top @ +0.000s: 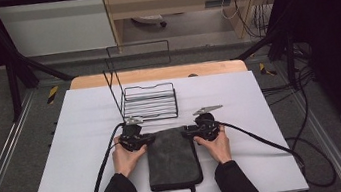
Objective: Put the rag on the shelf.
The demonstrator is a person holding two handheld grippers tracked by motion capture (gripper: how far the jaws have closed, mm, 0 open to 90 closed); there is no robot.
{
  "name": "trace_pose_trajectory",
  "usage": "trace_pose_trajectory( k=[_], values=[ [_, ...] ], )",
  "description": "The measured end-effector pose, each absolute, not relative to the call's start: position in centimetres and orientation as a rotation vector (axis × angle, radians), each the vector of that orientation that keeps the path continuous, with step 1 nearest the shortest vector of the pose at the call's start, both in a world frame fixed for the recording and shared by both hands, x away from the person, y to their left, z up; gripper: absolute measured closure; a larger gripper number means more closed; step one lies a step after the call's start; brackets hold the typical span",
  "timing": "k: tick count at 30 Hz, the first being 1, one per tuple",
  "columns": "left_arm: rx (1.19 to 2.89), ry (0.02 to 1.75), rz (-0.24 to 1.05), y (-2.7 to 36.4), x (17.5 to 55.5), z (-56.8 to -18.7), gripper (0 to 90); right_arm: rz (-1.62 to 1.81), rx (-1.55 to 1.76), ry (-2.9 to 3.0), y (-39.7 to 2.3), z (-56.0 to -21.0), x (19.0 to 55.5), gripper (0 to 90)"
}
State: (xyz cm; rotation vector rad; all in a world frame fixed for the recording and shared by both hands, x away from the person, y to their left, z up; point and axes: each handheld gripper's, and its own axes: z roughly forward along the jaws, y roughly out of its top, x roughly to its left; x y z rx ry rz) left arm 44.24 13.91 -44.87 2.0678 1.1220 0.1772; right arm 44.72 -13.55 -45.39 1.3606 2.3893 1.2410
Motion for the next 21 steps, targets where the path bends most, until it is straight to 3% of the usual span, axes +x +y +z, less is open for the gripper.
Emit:
trace_pose_trajectory(
  k=[13,21],
  values=[
    [2.054,1.122,0.144,14.21,44.47,-44.92,75.1,1.268,1.476,2.421,-13.53,-45.16,44.57,75.0],
    [2.041,1.117,0.146,14.36,44.24,-44.46,79.0,1.29,1.472,2.419,-13.78,-44.51,44.3,79.8]
  ],
)
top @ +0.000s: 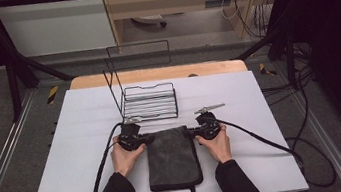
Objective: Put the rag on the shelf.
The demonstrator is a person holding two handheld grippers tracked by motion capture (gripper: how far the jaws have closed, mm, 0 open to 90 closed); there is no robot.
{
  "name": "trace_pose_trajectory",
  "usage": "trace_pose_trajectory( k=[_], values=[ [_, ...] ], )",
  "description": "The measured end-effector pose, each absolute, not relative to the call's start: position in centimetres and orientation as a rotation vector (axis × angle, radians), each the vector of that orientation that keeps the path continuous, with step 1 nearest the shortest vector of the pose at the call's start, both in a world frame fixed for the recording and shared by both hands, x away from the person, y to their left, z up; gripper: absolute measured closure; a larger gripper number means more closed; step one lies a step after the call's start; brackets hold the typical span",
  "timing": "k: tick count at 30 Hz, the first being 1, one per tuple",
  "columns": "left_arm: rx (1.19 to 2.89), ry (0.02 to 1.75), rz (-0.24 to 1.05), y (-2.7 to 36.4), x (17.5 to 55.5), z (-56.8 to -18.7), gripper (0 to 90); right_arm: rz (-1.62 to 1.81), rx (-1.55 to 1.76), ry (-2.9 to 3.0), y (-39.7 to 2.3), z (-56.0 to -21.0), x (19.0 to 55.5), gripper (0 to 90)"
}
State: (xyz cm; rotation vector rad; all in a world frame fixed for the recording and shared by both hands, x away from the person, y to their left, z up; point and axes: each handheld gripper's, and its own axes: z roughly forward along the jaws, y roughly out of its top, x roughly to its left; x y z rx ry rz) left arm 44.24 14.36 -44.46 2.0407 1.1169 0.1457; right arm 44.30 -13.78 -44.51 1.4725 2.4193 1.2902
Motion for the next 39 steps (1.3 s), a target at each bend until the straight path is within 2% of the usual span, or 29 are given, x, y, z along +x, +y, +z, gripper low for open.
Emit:
trace_pose_trajectory(
  k=[10,39],
  values=[
    [1.973,1.048,0.132,15.4,43.2,-42.5,79.3,1.374,1.407,2.384,-14.3,-43.0,43.1,80.1],
    [1.862,0.887,0.244,16.4,39.5,-37.9,79.7,1.573,1.168,2.232,-15.0,-38.9,39.4,80.1]
  ],
)
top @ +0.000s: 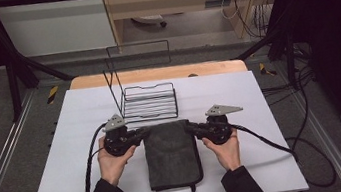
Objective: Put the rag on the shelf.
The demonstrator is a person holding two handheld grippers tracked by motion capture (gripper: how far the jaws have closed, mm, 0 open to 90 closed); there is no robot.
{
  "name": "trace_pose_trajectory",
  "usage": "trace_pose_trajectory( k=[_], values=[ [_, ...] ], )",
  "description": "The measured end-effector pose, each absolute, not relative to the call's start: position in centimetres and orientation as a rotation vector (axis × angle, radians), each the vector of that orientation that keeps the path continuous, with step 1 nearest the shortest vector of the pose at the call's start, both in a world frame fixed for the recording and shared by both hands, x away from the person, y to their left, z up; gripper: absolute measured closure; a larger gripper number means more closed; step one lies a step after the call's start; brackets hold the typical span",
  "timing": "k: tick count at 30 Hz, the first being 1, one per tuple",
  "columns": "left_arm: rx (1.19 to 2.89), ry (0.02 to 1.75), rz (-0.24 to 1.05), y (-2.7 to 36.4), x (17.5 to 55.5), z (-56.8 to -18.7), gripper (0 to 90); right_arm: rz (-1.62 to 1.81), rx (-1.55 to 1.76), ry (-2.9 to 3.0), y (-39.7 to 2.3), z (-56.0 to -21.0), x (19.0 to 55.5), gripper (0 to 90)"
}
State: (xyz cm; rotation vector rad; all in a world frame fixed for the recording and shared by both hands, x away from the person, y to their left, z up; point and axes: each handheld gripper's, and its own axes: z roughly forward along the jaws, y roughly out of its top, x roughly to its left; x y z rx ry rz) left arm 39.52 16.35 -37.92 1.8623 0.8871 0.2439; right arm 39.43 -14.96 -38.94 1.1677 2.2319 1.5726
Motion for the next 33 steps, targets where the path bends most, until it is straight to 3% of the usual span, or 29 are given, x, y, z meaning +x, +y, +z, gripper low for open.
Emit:
trace_pose_trajectory(
  k=[33],
  values=[
    [1.71,0.783,0.398,17.1,36.9,-32.9,80.0,1.719,0.931,2.02,-14.7,-33.8,36.8,80.7]
  ],
)
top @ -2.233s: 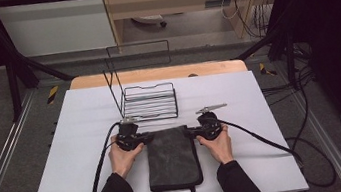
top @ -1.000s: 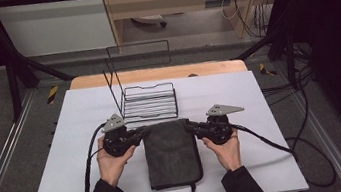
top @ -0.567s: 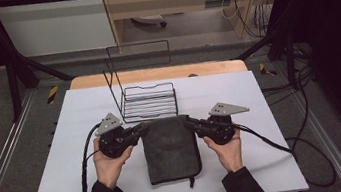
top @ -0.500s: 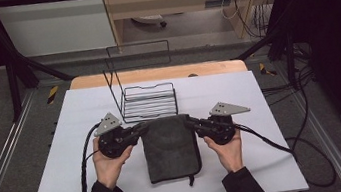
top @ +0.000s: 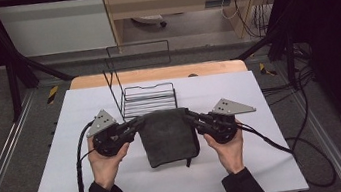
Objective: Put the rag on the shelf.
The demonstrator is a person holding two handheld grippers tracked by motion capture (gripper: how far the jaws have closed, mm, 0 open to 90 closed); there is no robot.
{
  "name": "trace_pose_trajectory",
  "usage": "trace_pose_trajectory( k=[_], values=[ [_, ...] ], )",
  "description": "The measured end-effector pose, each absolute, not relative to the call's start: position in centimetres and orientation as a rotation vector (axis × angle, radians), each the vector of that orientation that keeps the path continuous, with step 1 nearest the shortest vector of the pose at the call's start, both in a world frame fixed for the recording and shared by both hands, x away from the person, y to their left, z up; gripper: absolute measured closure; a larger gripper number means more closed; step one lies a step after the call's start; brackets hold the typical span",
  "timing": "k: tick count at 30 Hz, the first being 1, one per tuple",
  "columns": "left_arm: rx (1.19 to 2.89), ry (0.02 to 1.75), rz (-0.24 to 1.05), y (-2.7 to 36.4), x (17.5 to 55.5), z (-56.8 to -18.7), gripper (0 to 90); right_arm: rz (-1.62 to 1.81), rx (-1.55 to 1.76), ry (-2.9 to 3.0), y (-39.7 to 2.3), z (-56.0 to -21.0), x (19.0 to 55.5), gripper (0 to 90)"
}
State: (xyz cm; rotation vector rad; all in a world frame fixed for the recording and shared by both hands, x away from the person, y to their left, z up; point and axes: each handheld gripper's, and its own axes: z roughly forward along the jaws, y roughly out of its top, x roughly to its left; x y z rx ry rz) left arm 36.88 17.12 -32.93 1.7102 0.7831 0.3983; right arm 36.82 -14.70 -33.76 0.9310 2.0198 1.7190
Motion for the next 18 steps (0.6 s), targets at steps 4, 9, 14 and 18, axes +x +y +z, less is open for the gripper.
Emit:
trace_pose_trajectory(
  k=[4,9,14,18],
  values=[
    [1.68,0.768,0.418,17.3,36.8,-32.1,80.0,1.737,0.906,1.982,-14.5,-32.9,36.6,80.7],
    [1.647,0.757,0.439,17.6,36.8,-31.1,80.1,1.75,0.883,1.951,-14.2,-31.9,36.5,80.7],
    [1.622,0.752,0.456,17.9,36.9,-30.1,80.0,1.771,0.861,1.914,-13.8,-31.0,36.5,80.6],
    [1.6,0.749,0.469,18.1,37.1,-29.3,80.1,1.784,0.846,1.882,-13.5,-30.3,36.5,80.7]
  ],
)
